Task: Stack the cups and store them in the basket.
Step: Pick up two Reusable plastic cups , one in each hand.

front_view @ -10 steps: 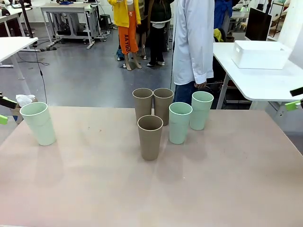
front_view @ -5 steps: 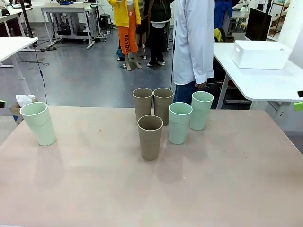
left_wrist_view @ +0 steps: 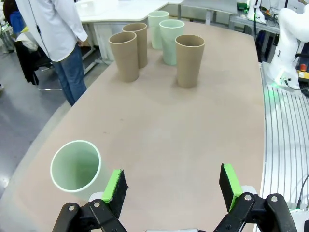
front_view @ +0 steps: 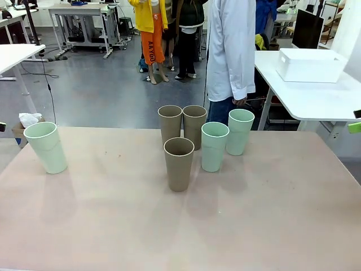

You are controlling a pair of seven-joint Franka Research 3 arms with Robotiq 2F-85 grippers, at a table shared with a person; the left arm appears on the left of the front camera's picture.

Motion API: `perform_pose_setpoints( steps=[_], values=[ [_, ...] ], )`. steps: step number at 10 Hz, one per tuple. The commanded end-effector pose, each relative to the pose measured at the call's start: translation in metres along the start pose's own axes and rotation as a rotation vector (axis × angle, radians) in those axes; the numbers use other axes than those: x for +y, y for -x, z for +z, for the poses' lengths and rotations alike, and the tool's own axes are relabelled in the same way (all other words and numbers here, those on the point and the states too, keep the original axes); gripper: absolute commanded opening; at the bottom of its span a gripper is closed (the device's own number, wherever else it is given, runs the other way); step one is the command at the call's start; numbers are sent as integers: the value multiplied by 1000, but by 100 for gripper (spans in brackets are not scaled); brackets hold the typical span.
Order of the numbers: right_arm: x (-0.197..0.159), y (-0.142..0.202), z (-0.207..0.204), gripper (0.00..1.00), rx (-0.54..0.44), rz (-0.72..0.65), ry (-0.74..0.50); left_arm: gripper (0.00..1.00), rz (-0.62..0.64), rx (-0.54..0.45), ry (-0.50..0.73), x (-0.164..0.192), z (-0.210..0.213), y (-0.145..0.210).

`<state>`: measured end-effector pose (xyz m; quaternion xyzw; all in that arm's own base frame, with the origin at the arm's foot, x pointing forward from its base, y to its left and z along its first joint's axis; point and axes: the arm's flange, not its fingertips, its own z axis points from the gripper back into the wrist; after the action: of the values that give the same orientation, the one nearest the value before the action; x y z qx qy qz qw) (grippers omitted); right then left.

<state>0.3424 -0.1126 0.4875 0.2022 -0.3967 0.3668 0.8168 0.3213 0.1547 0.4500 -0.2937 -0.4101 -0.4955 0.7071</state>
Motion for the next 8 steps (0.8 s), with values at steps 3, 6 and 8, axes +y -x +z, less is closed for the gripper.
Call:
perform_pose_setpoints(
  steps=[3,6,8],
  values=[
    [-3,1,2,100,-22,24,-8,100,-17,-26,0,2,2,-1],
    [-3,1,2,100,-22,24,-8,100,-17,-26,0,2,2,-1],
    [-3,1,2,100,-22,24,-8,100,-17,-26,0,2,2,-1]
  ],
)
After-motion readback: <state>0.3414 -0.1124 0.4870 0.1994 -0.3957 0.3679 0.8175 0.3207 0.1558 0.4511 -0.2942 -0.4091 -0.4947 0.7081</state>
